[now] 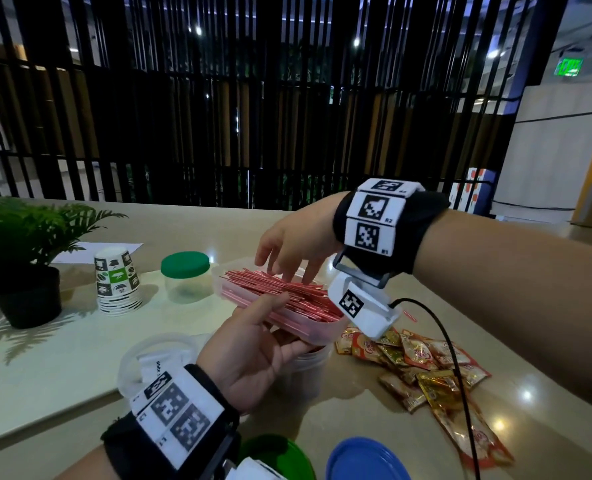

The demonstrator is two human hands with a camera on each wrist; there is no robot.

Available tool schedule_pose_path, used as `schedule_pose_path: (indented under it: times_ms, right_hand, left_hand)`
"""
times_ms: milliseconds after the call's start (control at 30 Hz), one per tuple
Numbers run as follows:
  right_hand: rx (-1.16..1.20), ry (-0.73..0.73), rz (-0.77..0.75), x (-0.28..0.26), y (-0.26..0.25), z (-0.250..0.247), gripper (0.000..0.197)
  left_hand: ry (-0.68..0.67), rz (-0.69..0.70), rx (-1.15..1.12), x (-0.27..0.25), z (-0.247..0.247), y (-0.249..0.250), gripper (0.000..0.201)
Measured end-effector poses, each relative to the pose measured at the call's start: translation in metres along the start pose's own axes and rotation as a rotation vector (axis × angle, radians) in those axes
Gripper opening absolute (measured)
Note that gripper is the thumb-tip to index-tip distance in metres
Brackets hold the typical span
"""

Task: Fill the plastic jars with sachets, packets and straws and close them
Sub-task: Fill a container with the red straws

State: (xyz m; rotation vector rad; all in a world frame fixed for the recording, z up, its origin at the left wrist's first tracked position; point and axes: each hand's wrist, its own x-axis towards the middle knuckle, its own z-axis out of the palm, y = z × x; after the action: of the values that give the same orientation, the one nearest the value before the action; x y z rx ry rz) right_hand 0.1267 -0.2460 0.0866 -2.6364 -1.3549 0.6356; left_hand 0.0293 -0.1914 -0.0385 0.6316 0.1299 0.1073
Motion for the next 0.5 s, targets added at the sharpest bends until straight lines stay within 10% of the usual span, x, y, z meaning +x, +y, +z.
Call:
schedule_pose_path:
  times_ms: [500]
  right_hand:
    - [0.087, -0.041, -0.076, -0.026, 0.064, -0.022, 0.010]
  left_hand:
    - [0.026, -0.026, -0.030, 0.007, 0.001, 0.011, 0.064]
